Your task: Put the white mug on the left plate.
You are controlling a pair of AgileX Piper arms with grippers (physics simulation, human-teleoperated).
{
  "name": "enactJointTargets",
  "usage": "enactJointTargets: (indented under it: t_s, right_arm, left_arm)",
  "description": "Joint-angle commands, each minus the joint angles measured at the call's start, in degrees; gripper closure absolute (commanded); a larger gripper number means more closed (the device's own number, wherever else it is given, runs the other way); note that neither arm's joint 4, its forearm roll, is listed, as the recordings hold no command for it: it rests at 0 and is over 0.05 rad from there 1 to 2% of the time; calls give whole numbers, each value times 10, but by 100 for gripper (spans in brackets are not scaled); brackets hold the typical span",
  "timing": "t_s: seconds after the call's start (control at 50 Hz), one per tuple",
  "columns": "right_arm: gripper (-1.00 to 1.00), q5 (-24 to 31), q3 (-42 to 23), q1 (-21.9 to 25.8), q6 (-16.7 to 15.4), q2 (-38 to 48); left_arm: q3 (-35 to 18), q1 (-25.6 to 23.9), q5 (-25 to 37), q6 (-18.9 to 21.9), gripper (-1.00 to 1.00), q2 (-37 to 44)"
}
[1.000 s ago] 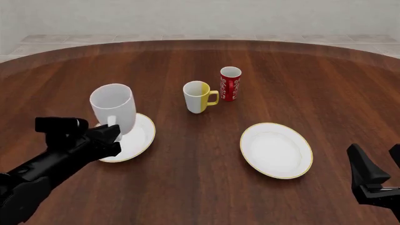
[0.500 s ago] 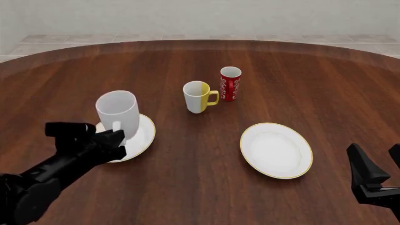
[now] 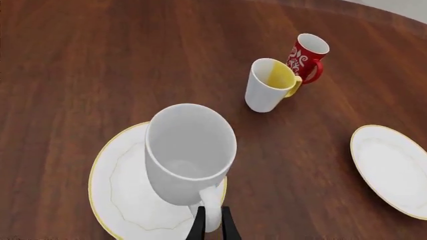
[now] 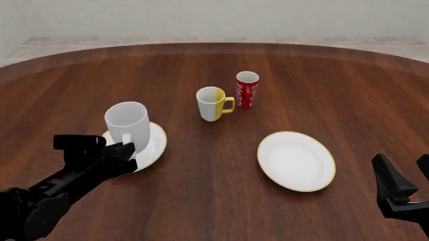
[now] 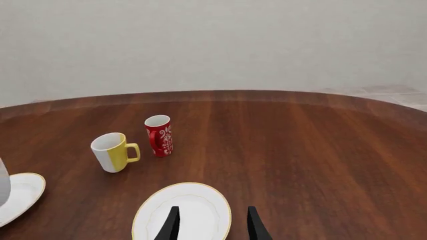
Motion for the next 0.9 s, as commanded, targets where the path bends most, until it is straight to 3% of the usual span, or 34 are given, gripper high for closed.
enactJointTargets:
  t_s: [0.02,0.9]
  right_arm:
    - [-100,1,0,0,1,-1]
    - [-100,-2,0,0,3,4]
  left_arm:
    - [1,4,-14,3,100,12]
    - [13,11,-43,-2,100,37]
